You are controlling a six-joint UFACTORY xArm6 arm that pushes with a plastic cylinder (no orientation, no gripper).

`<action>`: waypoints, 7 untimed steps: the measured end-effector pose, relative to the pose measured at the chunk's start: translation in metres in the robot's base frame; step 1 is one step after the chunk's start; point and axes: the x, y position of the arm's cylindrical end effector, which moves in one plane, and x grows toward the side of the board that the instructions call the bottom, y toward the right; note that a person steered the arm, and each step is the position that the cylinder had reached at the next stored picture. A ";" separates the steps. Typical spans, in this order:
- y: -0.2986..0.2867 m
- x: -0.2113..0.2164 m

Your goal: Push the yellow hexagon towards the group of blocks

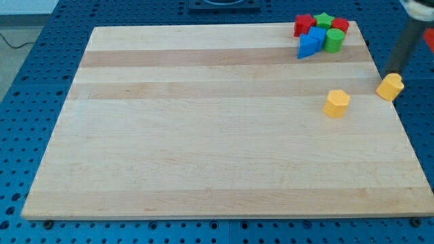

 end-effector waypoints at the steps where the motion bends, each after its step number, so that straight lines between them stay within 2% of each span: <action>1: 0.004 0.014; 2: -0.016 0.057; 4: -0.095 0.089; 5: -0.157 0.095; 6: -0.198 0.081; 7: -0.177 0.055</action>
